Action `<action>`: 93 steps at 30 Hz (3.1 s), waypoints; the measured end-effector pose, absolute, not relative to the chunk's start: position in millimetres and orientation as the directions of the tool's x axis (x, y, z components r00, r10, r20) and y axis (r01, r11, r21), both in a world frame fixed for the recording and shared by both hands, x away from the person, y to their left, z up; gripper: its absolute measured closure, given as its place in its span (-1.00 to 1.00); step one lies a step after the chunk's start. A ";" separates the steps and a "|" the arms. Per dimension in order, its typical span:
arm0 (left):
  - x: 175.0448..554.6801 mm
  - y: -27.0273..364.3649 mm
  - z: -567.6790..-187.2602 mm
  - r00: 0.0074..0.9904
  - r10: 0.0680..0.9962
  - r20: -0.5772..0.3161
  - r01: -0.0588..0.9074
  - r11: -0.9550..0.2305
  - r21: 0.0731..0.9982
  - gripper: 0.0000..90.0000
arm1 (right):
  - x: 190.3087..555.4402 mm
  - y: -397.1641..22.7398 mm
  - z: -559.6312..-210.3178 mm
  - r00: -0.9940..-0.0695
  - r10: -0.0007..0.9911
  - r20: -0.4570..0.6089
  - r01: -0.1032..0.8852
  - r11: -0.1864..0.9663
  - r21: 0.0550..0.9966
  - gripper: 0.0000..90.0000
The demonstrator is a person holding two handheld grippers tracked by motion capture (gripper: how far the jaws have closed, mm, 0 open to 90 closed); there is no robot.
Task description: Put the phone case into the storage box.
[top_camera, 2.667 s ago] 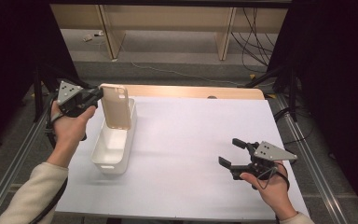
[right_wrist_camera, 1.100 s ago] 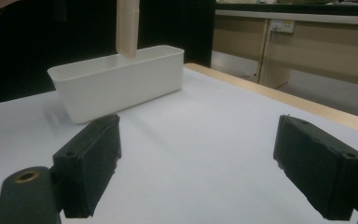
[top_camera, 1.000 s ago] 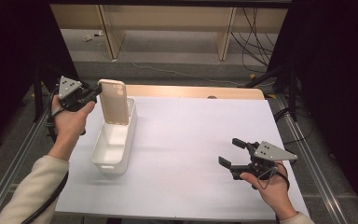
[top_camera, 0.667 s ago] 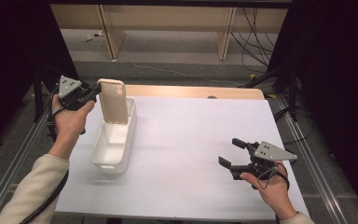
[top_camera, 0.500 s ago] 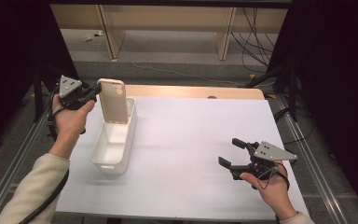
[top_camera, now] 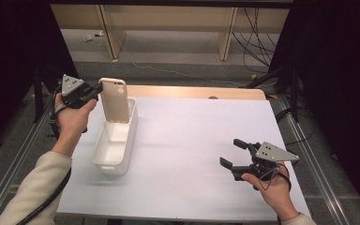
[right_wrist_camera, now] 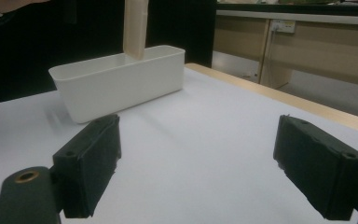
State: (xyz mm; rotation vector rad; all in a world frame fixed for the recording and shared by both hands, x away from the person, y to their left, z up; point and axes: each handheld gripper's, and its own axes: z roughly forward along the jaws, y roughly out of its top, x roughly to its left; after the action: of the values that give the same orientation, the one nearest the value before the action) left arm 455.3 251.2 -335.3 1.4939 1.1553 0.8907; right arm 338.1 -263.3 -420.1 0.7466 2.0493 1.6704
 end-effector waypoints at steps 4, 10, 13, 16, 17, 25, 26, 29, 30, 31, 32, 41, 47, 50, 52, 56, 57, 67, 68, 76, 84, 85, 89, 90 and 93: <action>457.3 251.8 -335.7 0.265 0.964 -0.023 0.223 -0.038 0.974 0.92 | 338.2 -262.8 -420.6 -0.781 0.624 0.032 0.153 0.141 0.978 -0.64; 460.3 251.9 -335.4 0.262 0.965 -0.020 0.222 -0.041 0.974 0.92 | 336.3 -262.1 -420.5 -0.782 0.620 0.064 0.186 0.134 0.973 -0.64; 461.4 251.1 -335.7 0.263 0.965 -0.017 0.221 -0.043 0.974 0.92 | 336.8 -262.4 -420.5 -0.782 0.621 0.057 0.180 0.137 0.974 -0.64; 462.5 250.8 -336.1 0.264 0.964 -0.017 0.219 -0.043 0.975 0.92 | 336.5 -263.5 -419.7 -0.779 0.626 0.047 0.179 0.151 0.972 -0.64; 463.0 250.9 -336.3 0.264 0.964 -0.017 0.218 -0.042 0.975 0.92 | 336.0 -263.3 -419.7 -0.779 0.625 0.054 0.187 0.148 0.971 -0.64; 466.4 251.7 -337.6 0.258 0.966 -0.014 0.220 -0.045 0.975 0.92 | 336.2 -263.5 -419.4 -0.777 0.627 0.054 0.186 0.147 0.972 -0.64; 466.7 251.8 -337.6 0.257 0.966 -0.013 0.220 -0.045 0.974 0.92 | 336.2 -263.5 -419.5 -0.778 0.626 0.053 0.185 0.148 0.972 -0.64; 467.7 251.4 -337.4 0.256 0.966 -0.015 0.218 -0.043 0.975 0.92 | 335.9 -263.6 -419.3 -0.775 0.630 0.048 0.184 0.153 0.971 -0.64; 467.9 251.1 -337.3 0.258 0.966 -0.013 0.218 -0.045 0.975 0.92 | 335.9 -263.6 -419.2 -0.775 0.630 0.048 0.184 0.152 0.971 -0.64; 468.2 250.8 -337.3 0.258 0.966 -0.014 0.219 -0.045 0.975 0.92 | 335.9 -263.5 -419.2 -0.775 0.631 0.048 0.184 0.152 0.971 -0.64; 468.7 250.6 -337.3 0.259 0.966 -0.011 0.218 -0.047 0.975 0.92 | 337.5 -263.9 -419.4 -0.776 0.630 0.025 0.157 0.155 0.975 -0.64; 472.9 248.7 -337.1 0.256 0.967 -0.011 0.216 -0.046 0.975 0.92 | 335.9 -263.7 -419.3 -0.781 0.622 0.059 0.188 0.144 0.972 -0.64; 475.3 248.7 -338.3 0.254 0.967 -0.011 0.218 -0.046 0.975 0.92 | 337.7 -264.2 -419.4 -0.774 0.632 0.019 0.149 0.153 0.977 -0.64; 476.5 248.9 -338.7 0.257 0.966 -0.009 0.216 -0.049 0.975 0.92 | 336.2 -263.8 -419.4 -0.779 0.624 0.054 0.184 0.146 0.972 -0.64; 477.0 248.8 -339.1 0.256 0.967 -0.010 0.216 -0.047 0.975 0.92 | 336.2 -263.8 -419.4 -0.779 0.624 0.053 0.183 0.146 0.972 -0.64; 478.5 248.6 -339.2 0.254 0.967 -0.010 0.215 -0.046 0.976 0.92 | 337.8 -264.4 -419.2 -0.777 0.629 0.021 0.151 0.155 0.976 -0.64; 478.8 248.6 -339.2 0.253 0.967 -0.008 0.216 -0.048 0.975 0.92 | 338.0 -264.7 -419.1 -0.779 0.627 0.019 0.150 0.156 0.976 -0.64; 482.1 247.5 -339.6 0.252 0.968 -0.009 0.218 -0.047 0.975 0.92 | 337.4 -265.0 -418.8 -0.781 0.624 0.033 0.166 0.156 0.974 -0.64; 482.5 247.5 -339.9 0.251 0.968 -0.009 0.217 -0.047 0.975 0.92 | 336.0 -264.8 -418.6 -0.781 0.623 0.054 0.189 0.154 0.970 -0.64; 484.7 248.4 -340.8 0.248 0.969 -0.008 0.220 -0.049 0.974 0.92 | 336.3 -264.8 -418.8 -0.780 0.624 0.055 0.190 0.152 0.970 -0.64; 487.2 249.0 -341.0 0.242 0.970 -0.010 0.220 -0.045 0.974 0.92 | 336.9 -264.2 -419.4 -0.782 0.621 0.057 0.186 0.145 0.972 -0.64; 487.6 249.2 -341.0 0.243 0.970 -0.005 0.219 -0.050 0.974 0.92 | 336.9 -264.2 -419.4 -0.782 0.620 0.057 0.186 0.146 0.972 -0.64; 489.0 248.5 -341.7 0.243 0.970 -0.006 0.220 -0.049 0.974 0.92 | 336.9 -264.2 -419.5 -0.782 0.620 0.057 0.187 0.146 0.972 -0.64; 489.3 248.3 -341.8 0.243 0.970 -0.006 0.220 -0.049 0.974 0.92 | 337.0 -264.3 -419.4 -0.783 0.620 0.056 0.185 0.145 0.972 -0.64; 490.2 248.1 -342.2 0.242 0.970 -0.005 0.219 -0.050 0.974 0.92 | 337.0 -264.5 -419.3 -0.782 0.620 0.057 0.186 0.145 0.972 -0.64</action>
State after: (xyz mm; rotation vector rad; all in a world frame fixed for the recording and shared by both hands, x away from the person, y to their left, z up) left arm 490.2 248.1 -342.2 1.4948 1.1720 0.9266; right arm 337.0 -264.5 -419.3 0.7747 2.0713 1.6741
